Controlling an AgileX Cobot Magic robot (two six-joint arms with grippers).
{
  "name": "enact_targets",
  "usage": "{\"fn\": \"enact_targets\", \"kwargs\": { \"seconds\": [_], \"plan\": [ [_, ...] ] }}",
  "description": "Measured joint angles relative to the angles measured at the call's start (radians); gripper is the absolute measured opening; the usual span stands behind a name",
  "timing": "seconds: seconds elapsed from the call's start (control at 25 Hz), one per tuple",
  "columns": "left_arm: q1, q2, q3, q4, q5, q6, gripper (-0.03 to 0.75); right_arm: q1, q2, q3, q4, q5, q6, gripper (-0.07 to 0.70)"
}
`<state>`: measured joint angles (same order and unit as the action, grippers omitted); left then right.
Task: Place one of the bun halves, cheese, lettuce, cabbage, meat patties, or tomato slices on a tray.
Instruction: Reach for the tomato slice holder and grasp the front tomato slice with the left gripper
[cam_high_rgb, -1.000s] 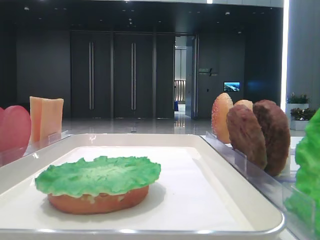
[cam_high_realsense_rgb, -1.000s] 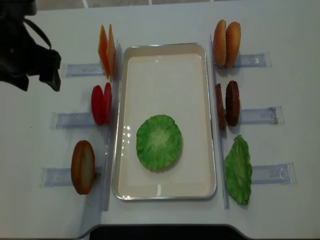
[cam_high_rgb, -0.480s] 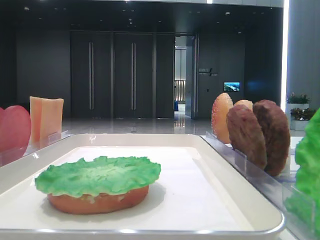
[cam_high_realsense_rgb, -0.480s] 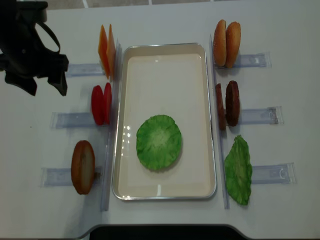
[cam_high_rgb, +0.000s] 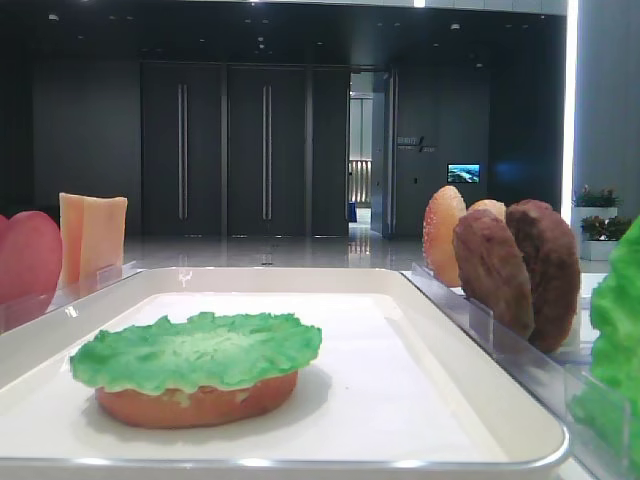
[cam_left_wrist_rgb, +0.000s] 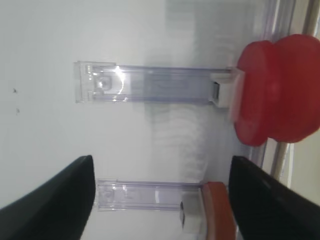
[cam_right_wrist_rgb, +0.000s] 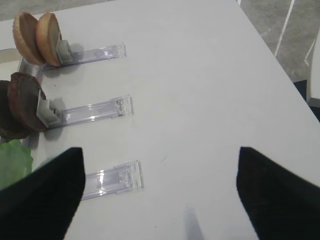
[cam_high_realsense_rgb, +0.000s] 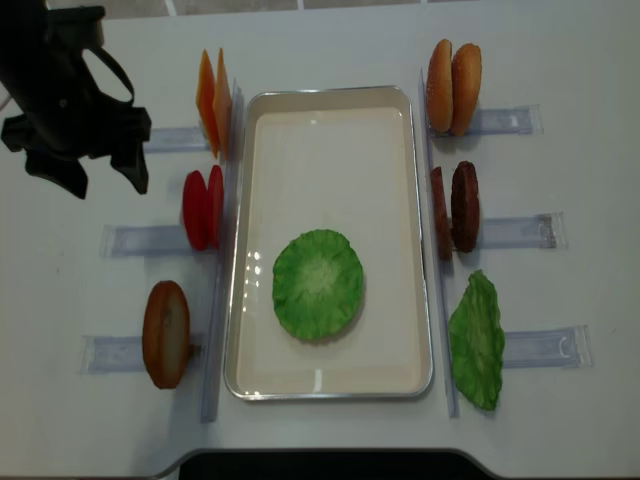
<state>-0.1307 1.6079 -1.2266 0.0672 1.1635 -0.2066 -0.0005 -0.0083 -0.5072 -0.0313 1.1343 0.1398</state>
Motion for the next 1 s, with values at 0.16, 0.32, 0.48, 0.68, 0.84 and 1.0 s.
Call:
{"fn": "enact_targets", "kwargs": {
  "seconds": [0.16, 0.32, 0.48, 0.68, 0.84, 1.0],
  "plan": [
    [-0.096, 0.0, 0.0, 0.0, -0.017, -0.061, 0.639, 0.0, 0.0, 0.0, 0.0, 0.0, 0.001, 0.585],
    [-0.186, 0.0, 0.0, 0.002, -0.052, -0.119, 0.639, 0.0, 0.0, 0.0, 0.0, 0.0, 0.001, 0.585],
    [-0.256, 0.0, 0.0, 0.037, -0.066, -0.195, 0.639, 0.0, 0.0, 0.0, 0.0, 0.0, 0.001, 0.585],
    [-0.287, 0.007, 0.0, 0.062, -0.082, -0.243, 0.639, 0.0, 0.0, 0.0, 0.0, 0.0, 0.002, 0.585],
    [-0.287, 0.036, 0.0, 0.082, -0.093, -0.246, 0.639, 0.0, 0.0, 0.0, 0.0, 0.0, 0.002, 0.585],
    [-0.287, 0.078, 0.0, 0.083, -0.128, -0.246, 0.639, 0.0, 0.0, 0.0, 0.0, 0.0, 0.002, 0.585]
  ]
}}
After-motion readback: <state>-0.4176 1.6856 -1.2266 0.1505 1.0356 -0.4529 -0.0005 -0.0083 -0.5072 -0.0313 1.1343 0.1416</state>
